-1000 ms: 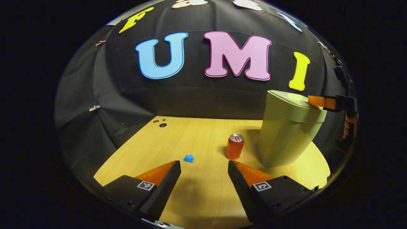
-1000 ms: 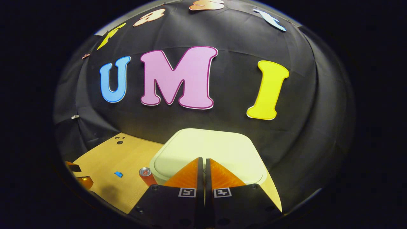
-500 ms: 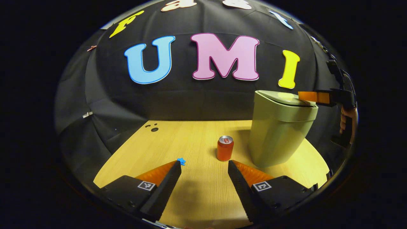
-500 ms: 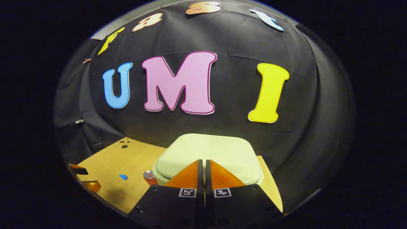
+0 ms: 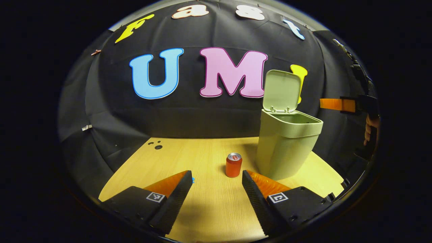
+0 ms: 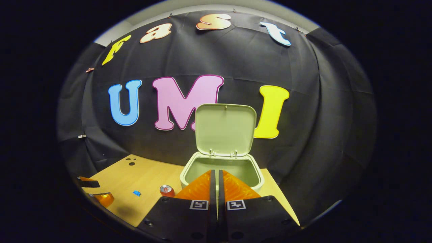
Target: Press the lid of the desktop garbage bin to open it, pick up the crumpled paper on the desktop and throw it into the bin, then pick up the pop can on the desktop and drop it into the bin, and finally close the garbage bin lid.
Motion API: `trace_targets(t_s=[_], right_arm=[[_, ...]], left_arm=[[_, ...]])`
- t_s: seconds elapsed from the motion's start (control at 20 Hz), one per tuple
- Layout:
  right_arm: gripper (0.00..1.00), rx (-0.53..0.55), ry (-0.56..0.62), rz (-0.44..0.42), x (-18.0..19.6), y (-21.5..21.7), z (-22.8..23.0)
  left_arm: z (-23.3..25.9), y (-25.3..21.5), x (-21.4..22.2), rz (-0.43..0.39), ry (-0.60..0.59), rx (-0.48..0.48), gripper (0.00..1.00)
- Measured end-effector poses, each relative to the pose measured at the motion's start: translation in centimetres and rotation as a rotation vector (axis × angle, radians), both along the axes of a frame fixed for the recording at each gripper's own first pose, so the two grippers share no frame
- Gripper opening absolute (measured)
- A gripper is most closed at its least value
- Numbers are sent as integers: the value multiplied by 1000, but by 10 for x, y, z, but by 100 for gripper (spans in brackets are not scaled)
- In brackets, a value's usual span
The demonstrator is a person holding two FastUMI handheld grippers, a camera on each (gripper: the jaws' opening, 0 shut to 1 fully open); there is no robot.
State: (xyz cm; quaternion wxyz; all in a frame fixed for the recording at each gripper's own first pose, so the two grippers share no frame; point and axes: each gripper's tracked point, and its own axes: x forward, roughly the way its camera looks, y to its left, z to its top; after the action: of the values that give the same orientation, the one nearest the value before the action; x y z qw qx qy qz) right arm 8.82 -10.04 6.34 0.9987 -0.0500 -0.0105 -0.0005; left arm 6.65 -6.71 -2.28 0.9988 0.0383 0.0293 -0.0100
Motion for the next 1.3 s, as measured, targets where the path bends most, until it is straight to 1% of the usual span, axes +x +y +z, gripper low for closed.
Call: trace_targets(t_s=[0.1,0.15,0.2,0.35,0.5,0.65,0.75,0.85,0.9,0.95,1.0,1.1,1.15,1.2,1.3], right_arm=[[5,10,4,-8,-13,3,-5],[8,17,12,-10,-19,6,-9],[5,27,23,-13,-25,8,-14],[5,41,23,-24,-42,14,-19],[6,26,43,-39,-49,13,-30],[6,52,51,-49,-52,11,-36],[5,72,75,-38,-52,14,-49],[15,80,132,-23,-52,14,-69],[27,90,145,-10,-55,15,-75],[33,101,149,-5,-56,14,-79],[55,109,159,-12,-60,10,-84],[99,120,172,-33,-66,2,-94],[98,121,183,-47,-68,-3,-100],[100,123,200,-64,-69,-8,-108],[100,145,233,-93,-73,-18,-121]], left_arm=[[-6,5,-8,-18,-12,-13,95],[-10,9,-11,-23,-11,-18,95],[-14,13,-14,-22,-5,-20,95],[-19,27,-25,-25,-10,-29,95],[-25,41,-29,-12,2,-12,95],[-25,51,-26,2,11,-4,95],[-25,59,-22,24,13,5,95],[-27,69,-17,70,30,-9,95],[-26,73,-15,87,30,-30,95],[-26,73,-11,95,27,-53,95],[-26,74,-5,98,31,-65,95],[-30,80,6,120,47,-50,95],[-30,83,13,124,45,-43,95],[-29,83,19,121,45,-38,95],[-33,86,35,118,50,-25,95]])
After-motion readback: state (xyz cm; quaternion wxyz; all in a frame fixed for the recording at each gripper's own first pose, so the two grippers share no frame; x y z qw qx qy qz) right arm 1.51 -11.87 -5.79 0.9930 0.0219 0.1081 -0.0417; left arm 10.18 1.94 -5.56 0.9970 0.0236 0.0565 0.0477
